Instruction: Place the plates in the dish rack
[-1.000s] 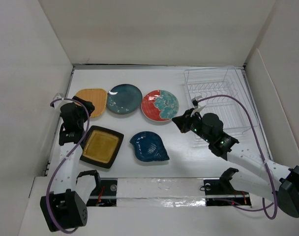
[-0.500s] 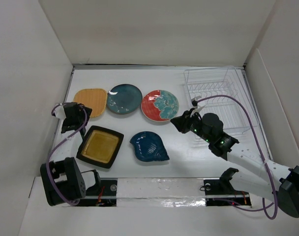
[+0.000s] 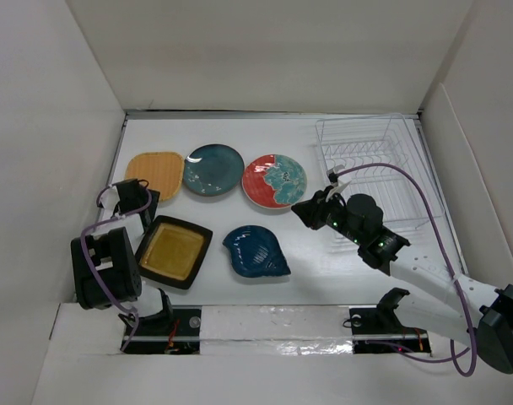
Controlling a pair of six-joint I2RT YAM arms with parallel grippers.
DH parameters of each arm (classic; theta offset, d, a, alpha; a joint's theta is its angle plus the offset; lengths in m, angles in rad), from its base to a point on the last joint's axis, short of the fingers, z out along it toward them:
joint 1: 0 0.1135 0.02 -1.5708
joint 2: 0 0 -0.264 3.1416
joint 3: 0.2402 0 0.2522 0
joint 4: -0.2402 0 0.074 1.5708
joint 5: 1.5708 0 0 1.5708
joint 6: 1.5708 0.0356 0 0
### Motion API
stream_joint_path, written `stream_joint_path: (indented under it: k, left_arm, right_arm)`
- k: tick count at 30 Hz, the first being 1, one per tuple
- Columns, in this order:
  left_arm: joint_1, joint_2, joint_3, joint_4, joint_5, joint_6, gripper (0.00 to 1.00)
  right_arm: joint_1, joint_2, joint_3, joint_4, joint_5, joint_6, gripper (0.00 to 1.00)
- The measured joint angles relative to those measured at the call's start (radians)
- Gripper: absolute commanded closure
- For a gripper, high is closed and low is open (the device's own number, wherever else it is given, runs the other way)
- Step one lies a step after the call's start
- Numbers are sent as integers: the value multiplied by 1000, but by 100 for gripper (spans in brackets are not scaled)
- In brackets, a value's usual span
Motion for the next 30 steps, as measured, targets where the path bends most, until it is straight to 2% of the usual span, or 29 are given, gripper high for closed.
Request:
stream_joint_path:
  k: [15,20,24,27,28,29,30]
  left_arm:
    - [20,106,5,197,-2,-74,43]
    - [19,130,6,247,-3,-97,49]
    - [19,130,5,259,-15,-105,58]
    - [19,131,-2,277,-30,-109,78]
    - [19,131,-8,288,-37,-112,93]
    - [19,131,-16,299,-43,-118,100]
    - [20,131,-22,310,-54,-126,100]
  right_arm:
    - [-3,0,0,0,-6,0,75]
    - [-3,0,0,0,-7,0,75]
    - [-3,0,0,0,-7,0,75]
    - [-3,0,0,0,-7,0,75]
    - [-3,0,0,0,-7,0,75]
    - [-3,0,0,0,-7,0,76]
    - [-3,0,0,-1,-8,0,76]
